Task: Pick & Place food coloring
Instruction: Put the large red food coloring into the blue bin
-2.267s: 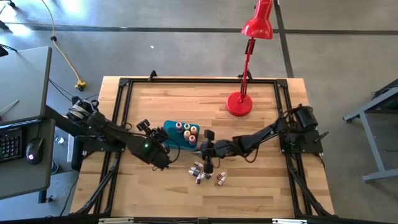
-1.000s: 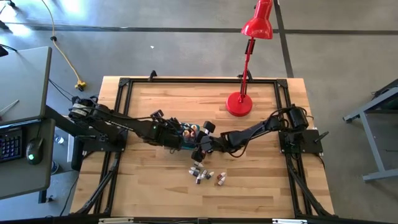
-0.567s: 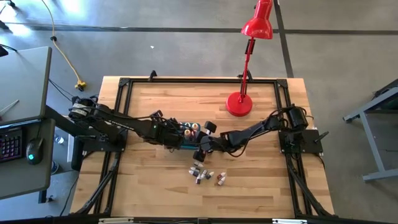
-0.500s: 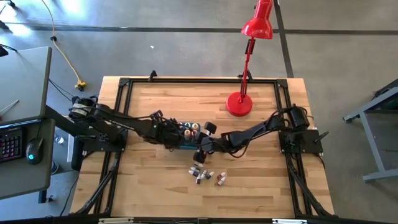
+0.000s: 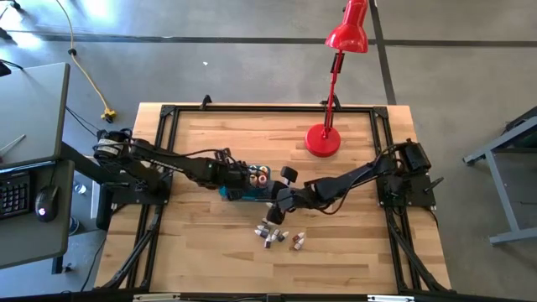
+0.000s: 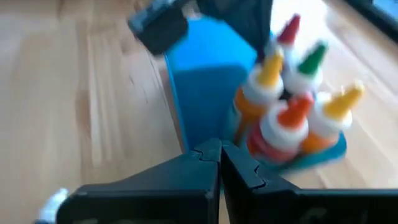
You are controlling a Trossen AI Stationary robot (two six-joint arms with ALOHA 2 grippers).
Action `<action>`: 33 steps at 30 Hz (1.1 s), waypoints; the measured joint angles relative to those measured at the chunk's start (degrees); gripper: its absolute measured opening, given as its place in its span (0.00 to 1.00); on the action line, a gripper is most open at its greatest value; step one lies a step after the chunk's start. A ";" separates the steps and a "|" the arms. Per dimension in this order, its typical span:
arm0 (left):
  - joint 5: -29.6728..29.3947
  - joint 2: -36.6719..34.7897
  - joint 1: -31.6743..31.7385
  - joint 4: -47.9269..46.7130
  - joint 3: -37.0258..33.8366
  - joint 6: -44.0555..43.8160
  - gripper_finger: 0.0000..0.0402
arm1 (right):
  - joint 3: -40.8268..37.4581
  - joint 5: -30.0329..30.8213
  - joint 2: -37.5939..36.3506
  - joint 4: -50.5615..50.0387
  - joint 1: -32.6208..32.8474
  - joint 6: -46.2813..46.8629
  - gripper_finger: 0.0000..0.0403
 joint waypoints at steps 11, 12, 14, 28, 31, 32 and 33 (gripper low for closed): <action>6.97 2.51 4.91 1.41 0.00 0.53 0.00 | -0.02 0.09 0.12 -13.89 0.79 10.39 0.00; 7.25 3.06 4.91 1.41 -0.08 0.98 0.00 | -0.02 0.30 0.13 -14.34 0.71 10.88 0.00; 7.39 4.06 4.74 3.52 -0.09 1.76 0.00 | -0.02 0.32 0.13 -14.66 0.22 11.68 0.00; 9.97 7.85 4.78 9.51 -0.04 2.93 0.00 | -0.02 -0.78 0.17 -17.00 -3.66 11.81 0.00; 9.97 7.85 4.78 9.86 -0.04 2.93 0.00 | -0.02 -1.07 0.19 -17.22 -4.10 11.82 0.00; 9.97 7.85 4.80 9.82 -0.04 2.93 0.00 | -0.02 -1.10 0.18 -17.22 -4.28 11.92 0.00; 9.97 7.85 4.80 9.88 -0.04 2.93 0.00 | -0.02 -1.14 0.18 -17.25 -4.51 11.97 0.00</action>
